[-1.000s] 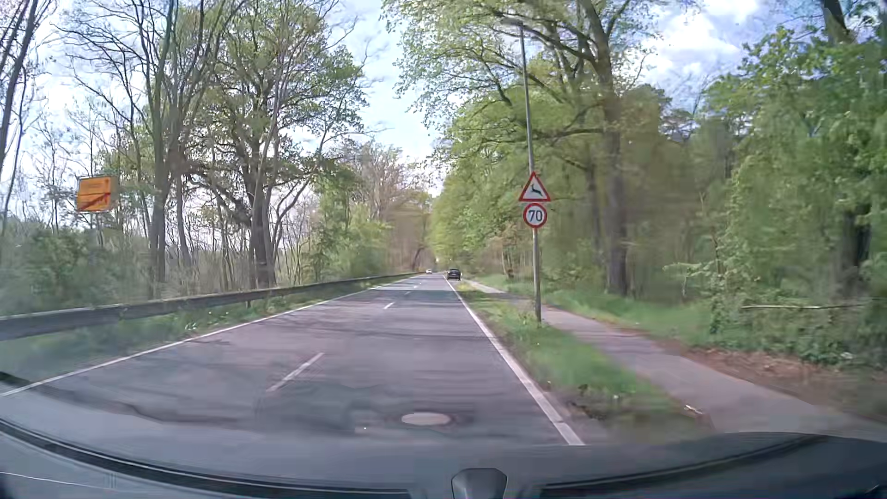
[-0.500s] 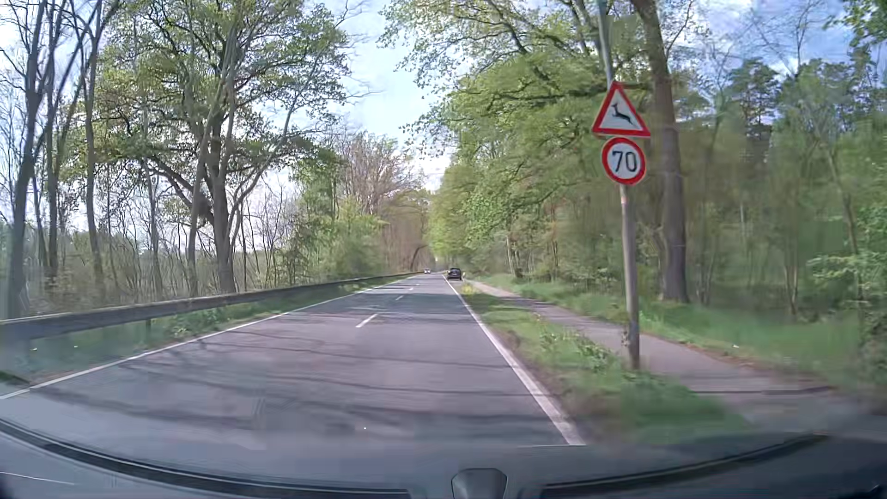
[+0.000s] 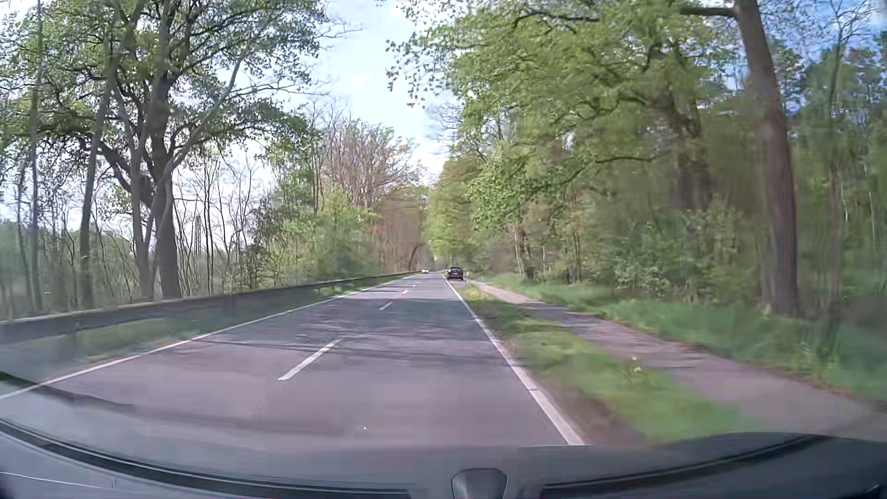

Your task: Follow the waypoints while adhering to traffic rules and regulations

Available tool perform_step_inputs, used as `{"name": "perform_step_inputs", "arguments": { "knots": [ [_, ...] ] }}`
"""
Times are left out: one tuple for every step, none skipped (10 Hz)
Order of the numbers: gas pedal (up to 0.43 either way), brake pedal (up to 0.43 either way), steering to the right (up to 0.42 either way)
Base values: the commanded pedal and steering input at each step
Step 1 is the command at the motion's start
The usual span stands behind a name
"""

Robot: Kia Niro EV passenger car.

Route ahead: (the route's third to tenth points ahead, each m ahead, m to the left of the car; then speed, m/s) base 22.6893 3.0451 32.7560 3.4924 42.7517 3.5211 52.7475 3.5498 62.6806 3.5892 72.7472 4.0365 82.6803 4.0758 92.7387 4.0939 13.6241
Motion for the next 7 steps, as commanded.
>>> {"name": "perform_step_inputs", "arguments": {
  "knots": [
    [0.169, 0.0, -0.003],
    [0.169, 0.0, -0.004],
    [0.169, 0.0, -0.004],
    [0.169, 0.0, -0.004],
    [0.169, 0.0, -0.004],
    [0.169, 0.0, -0.004],
    [0.169, 0.0, -0.004]
  ]
}}
